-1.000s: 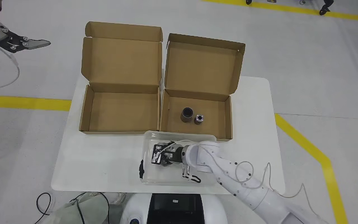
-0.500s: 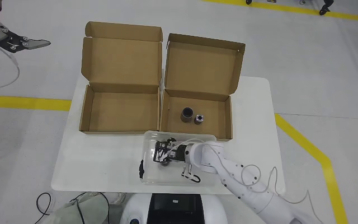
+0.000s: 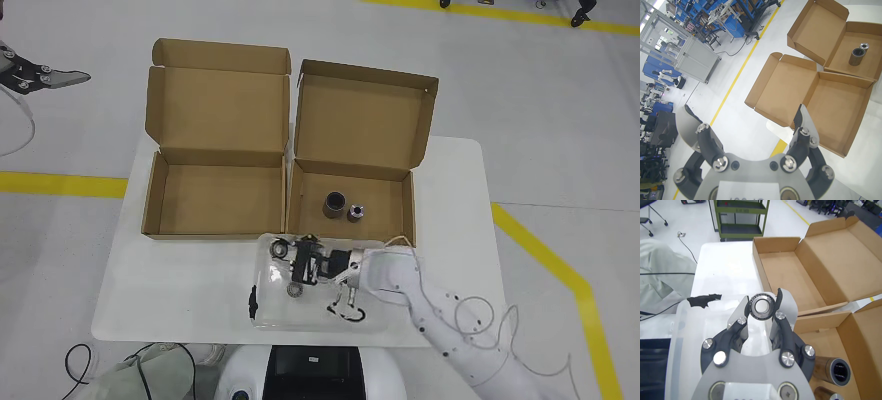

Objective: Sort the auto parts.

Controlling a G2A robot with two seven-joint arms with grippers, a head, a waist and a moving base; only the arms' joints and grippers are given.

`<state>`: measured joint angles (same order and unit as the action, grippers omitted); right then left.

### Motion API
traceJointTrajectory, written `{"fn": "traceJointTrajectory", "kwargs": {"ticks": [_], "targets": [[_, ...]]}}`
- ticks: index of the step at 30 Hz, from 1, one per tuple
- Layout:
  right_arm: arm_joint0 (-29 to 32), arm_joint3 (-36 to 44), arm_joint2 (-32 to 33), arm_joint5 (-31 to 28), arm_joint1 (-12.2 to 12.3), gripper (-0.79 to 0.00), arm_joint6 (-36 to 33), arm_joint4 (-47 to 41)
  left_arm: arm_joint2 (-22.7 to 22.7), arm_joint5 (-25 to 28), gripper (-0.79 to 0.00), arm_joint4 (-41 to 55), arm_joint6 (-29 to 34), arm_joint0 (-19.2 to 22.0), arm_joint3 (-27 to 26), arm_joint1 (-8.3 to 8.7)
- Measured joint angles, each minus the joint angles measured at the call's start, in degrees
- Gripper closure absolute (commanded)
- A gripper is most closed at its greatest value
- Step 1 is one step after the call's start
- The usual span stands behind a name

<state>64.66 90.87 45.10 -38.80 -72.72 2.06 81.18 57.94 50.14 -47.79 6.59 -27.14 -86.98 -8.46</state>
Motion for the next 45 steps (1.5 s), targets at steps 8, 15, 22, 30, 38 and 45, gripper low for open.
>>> {"fn": "traceJointTrajectory", "kwargs": {"ticks": [8, 15, 22, 30, 38, 45], "targets": [[-1.49, 1.59, 3.25, -3.21, 0.33, 0.000, 8.48, -3.01, 0.00, 0.00, -0.785, 0.00, 0.00, 0.00, 0.00, 0.00], [-4.65, 5.42, 4.65, -4.29, 0.09, 0.000, 4.63, -6.78, 0.00, 0.00, -0.785, 0.00, 0.00, 0.00, 0.00, 0.00], [-9.05, 9.84, 5.21, -2.67, -0.58, 0.000, -0.39, -10.16, 0.00, 0.00, -0.785, 0.00, 0.00, 0.00, 0.00, 0.00], [-12.83, 8.86, 5.91, -1.01, -1.57, 0.000, 3.92, -14.02, 0.00, 0.00, -0.785, 0.00, 0.00, 0.00, 0.00, 0.00], [-16.01, 8.17, 5.57, -0.01, -2.46, 0.000, 5.66, -14.84, 0.00, 0.00, -0.785, 0.00, 0.00, 0.00, 0.00, 0.00], [-17.07, 6.36, 4.34, 0.30, -3.23, 0.000, 7.96, -14.84, 0.00, 0.00, -0.785, 0.00, 0.00, 0.00, 0.00, 0.00]]}}
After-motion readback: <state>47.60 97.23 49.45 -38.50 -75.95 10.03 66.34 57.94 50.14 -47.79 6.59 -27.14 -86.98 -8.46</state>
